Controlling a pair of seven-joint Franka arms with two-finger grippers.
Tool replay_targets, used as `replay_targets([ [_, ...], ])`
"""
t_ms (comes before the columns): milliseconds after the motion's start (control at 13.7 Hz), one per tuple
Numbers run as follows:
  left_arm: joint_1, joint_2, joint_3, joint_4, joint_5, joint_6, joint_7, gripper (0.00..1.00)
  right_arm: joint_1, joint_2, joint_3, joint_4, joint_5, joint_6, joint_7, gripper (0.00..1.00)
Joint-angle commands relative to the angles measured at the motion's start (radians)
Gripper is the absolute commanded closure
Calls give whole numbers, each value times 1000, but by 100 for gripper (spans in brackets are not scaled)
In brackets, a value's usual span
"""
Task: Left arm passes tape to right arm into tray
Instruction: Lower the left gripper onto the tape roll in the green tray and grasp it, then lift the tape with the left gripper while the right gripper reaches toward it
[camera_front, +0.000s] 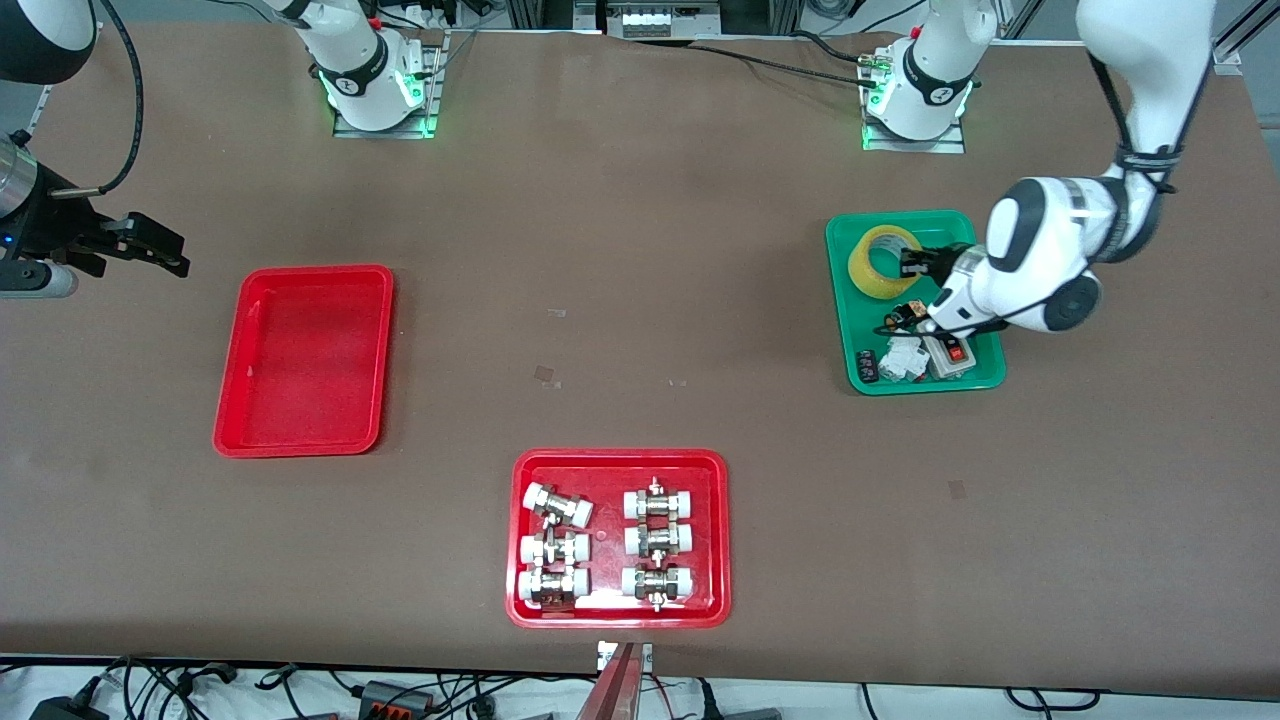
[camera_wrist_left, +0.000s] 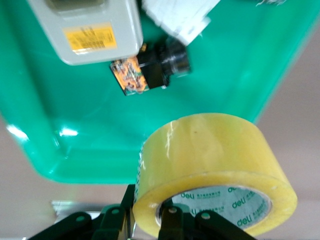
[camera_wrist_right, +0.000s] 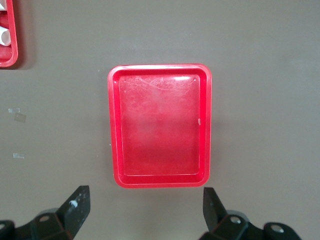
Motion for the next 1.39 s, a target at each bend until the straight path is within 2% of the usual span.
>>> replay_targets([
  [0, 16, 1, -6, 237, -21, -210, 32, 99, 0, 21, 2, -6, 12, -25, 12, 0],
  [146, -4, -4, -30, 393, -28, -327, 32, 99, 7, 38, 8, -5, 31, -71, 9, 0],
  [292, -7, -4, -128, 504, -55, -420, 23, 100, 26, 49, 11, 0, 76, -143, -14, 0],
  [438, -7, -10, -222, 534, -238, -425, -27, 100, 71, 56, 11, 3, 151, -177, -18, 0],
  [510, -13, -2, -263, 556, -306, -406, -89, 100, 105, 87, 11, 9, 195, -171, -11, 0],
  [656, -45, 10, -329, 569, -437, -286, -153, 100, 162, 130, 11, 15, 263, -112, -6, 0],
  [729, -73, 30, -331, 569, -513, -217, -186, 100, 176, 142, 11, 17, 306, -98, -6, 0],
  [948, -139, 70, -333, 569, -658, -30, -279, 100, 191, 161, 11, 26, 557, -71, -26, 0],
  [1021, -148, 91, -331, 570, -710, 13, -293, 100, 213, 159, 11, 53, 608, -71, -26, 0],
  [1167, -189, 107, -331, 572, -729, 96, -325, 100, 260, 162, 11, 139, 657, -70, -11, 0],
  [1312, -189, 108, -331, 572, -730, 105, -335, 100, 306, 164, 11, 167, 758, -35, -9, 0],
])
